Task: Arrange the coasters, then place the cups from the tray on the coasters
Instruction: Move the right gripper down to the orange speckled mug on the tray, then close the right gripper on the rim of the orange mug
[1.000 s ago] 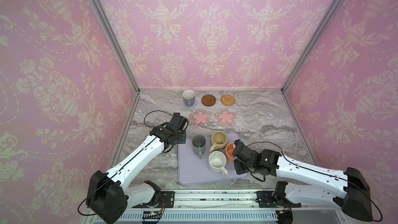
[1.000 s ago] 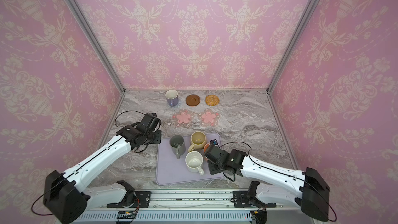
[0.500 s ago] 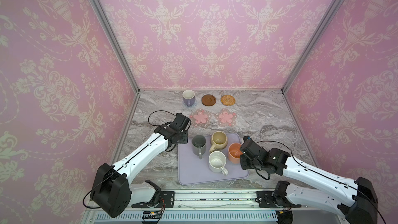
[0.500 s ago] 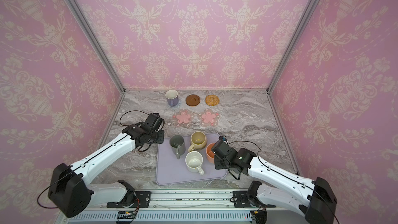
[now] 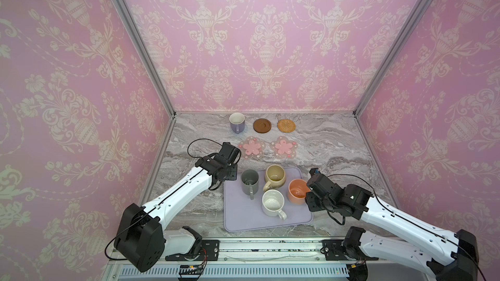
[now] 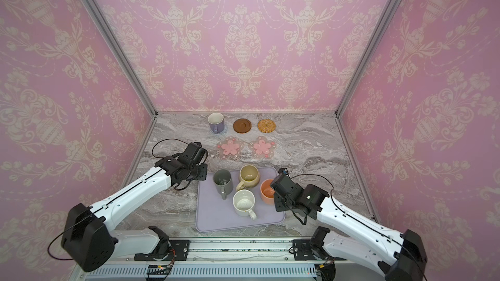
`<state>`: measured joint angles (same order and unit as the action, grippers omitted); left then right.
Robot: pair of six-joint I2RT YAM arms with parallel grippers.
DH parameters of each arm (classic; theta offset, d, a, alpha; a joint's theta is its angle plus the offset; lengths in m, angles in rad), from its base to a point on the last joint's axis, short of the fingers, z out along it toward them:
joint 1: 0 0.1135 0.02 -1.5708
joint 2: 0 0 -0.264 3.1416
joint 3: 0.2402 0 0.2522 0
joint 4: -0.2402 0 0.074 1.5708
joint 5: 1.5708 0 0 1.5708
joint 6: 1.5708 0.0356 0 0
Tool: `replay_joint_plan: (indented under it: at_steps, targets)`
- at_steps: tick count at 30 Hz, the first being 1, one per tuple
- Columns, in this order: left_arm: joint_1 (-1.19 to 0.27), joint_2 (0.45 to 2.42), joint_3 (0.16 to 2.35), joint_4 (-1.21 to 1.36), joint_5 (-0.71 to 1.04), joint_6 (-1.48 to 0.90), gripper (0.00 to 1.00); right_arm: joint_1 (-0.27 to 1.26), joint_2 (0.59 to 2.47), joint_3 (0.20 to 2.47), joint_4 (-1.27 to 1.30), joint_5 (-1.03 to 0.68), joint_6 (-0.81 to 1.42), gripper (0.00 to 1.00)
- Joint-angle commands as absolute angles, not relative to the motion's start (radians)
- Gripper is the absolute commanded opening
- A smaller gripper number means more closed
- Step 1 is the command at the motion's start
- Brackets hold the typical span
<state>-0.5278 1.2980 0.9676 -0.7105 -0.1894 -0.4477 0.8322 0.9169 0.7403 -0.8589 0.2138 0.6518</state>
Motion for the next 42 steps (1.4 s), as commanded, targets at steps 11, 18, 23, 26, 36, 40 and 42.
replay_joint_plan:
  at_steps: [11,18,23,26,36,40,42]
  targets:
    - [-0.552,1.305,0.965,-0.722,-0.209,-0.494,0.45,0.809,0.887,0.749,-0.89,0.256,0.534,0.72]
    - [-0.557,1.298,0.962,-0.734,-0.225,-0.502,0.46,0.785,0.935,0.723,-0.837,0.203,0.465,0.74]
    - [-0.561,1.305,0.972,-0.735,-0.229,-0.506,0.46,0.778,0.951,0.701,-0.782,0.154,0.42,0.74]
    - [-0.566,1.31,0.975,-0.735,-0.231,-0.51,0.46,0.773,0.954,0.694,-0.771,0.137,0.413,0.74]
    - [-0.579,1.329,0.992,-0.739,-0.239,-0.51,0.46,0.761,0.98,0.664,-0.731,0.103,0.405,0.75]
    - [-0.584,1.337,1.003,-0.741,-0.238,-0.51,0.46,0.757,1.017,0.674,-0.719,0.094,0.391,0.75]
    - [-0.587,1.343,1.008,-0.741,-0.241,-0.51,0.46,0.758,1.033,0.684,-0.718,0.078,0.382,0.73]
